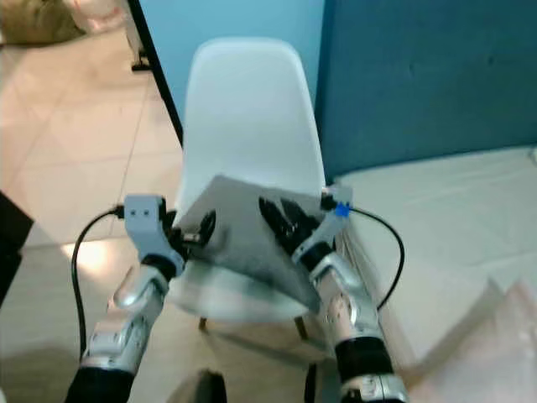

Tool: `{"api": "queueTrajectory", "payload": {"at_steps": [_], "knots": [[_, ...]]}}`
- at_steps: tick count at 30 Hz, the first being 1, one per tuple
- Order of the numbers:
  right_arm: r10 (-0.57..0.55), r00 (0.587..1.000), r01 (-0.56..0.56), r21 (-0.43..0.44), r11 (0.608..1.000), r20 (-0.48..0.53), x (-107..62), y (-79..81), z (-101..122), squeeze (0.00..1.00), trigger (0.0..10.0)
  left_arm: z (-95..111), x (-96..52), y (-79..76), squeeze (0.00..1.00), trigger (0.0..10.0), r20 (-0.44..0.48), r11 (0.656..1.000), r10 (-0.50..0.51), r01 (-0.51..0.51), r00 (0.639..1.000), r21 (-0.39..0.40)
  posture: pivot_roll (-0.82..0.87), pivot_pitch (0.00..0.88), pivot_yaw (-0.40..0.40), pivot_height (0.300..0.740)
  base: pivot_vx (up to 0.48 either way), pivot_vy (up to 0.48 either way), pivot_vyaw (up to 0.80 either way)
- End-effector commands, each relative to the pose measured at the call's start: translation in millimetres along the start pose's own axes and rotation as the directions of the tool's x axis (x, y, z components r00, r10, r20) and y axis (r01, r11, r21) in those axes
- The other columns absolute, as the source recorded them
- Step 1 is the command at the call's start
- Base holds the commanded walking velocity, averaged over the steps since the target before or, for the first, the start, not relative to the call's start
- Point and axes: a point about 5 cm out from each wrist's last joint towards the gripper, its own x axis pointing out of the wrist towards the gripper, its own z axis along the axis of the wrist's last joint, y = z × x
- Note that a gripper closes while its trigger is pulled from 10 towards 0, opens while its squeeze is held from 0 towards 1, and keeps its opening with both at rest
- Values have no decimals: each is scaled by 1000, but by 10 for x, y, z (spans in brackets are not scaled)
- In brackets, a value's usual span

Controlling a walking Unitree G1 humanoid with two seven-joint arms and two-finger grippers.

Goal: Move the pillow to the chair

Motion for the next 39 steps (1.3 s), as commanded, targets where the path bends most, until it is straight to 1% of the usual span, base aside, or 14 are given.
{"api": "queueTrajectory", "payload": {"at_steps": [1, 9, 19, 20, 24, 25, 26, 27, 28, 31, 36, 37, 38, 39], "knots": [[12, 999, -11, 6, 1000, -35, -17, 32, -87, 0, 10000, -124, -55, 34, 0, 10000, -44, 1000, 19, -19, 999, -1, 11, 121, 0, 702, 0, 0, 0], [-12, 997, 12, -1, 1000, -75, -44, -11, -172, 0, 10000, -268, -84, 75, 0, 10000, -97, 999, 41, -41, 994, 8, 11, 117, -1, 737, 0, 0, 0], [-134, 981, 129, -46, 991, -144, -174, -211, -331, 0, 10000, -518, -147, 70, 0, 10000, -183, 998, 44, -38, 982, 40, 10, 107, 0, 740, 0, 0, 0], [-177, 969, 166, -75, 983, -175, -216, -276, -392, 0, 10000, -604, -172, 79, 0, 10000, -219, 998, 48, -39, 974, 47, 11, 102, 1, 740, 0, 0, 0], [-218, 955, 199, -110, 974, -203, -257, -341, -447, 0, 10000, -675, -191, 88, 0, 10000, -248, 998, 52, -39, 967, 56, 12, 98, 0, 740, 0, 0, 0], [-286, 925, 242, -192, 951, -251, -327, -436, -521, 0, 10000, -756, -217, 88, 0, 10000, -279, 997, 50, -33, 959, 67, 15, 95, 2, 740, 0, 0, 0], [-306, 912, 249, -223, 942, -273, -369, -472, -560, 0, 10000, -801, -234, 84, 0, 10000, -298, 997, 47, -27, 954, 72, 15, 93, 1, 740, 0, 0, 0], [-306, 912, 249, -223, 942, -273, -369, -472, -560, 0, 10000, -801, -234, 84, 0, 10000, -298, 997, 47, -27, 954, 72, 15, 93, 1, 740, 0, 0, 0], [-334, 895, 266, -247, 932, -297, -429, -518, -615, 0, 10000, -867, -261, 77, 0, 10000, -326, 997, 39, -14, 945, 78, 14, 90, 2, 740, 0, 0, 0], [-364, 879, 289, -262, 921, -309, -483, -555, -666, 0, 10000, -924, -280, 83, 0, 10000, -351, 997, 33, -7, 936, 75, 14, 86, 4, 740, 0, 0, 0], [-402, 850, 324, -266, 908, -339, -543, -587, -753, 0, 10000, -973, -285, 121, 0, 10000, -376, 996, 35, -4, 926, 85, 15, 85, 6, 740, 0, 0, 0], [-466, 817, 367, -317, 875, -341, -592, -666, -744, 0, 10000, -1042, -312, 148, 0, 10000, -415, 996, 29, 10, 909, 92, 13, 85, 9, 740, 0, 0, 0], [-486, 806, 377, -341, 861, -337, -606, -693, -733, 0, 10000, -1061, -320, 156, 0, 10000, -425, 996, 27, 15, 905, 94, 13, 86, 9, 740, 0, 0, 0], [-514, 786, 373, -400, 837, -343, -649, -734, -731, 0, 10000, -1078, -331, 168, 0, 10000, -434, 996, 26, 16, 900, 92, 14, 88, 9, 740, 0, 0, 0]]}}
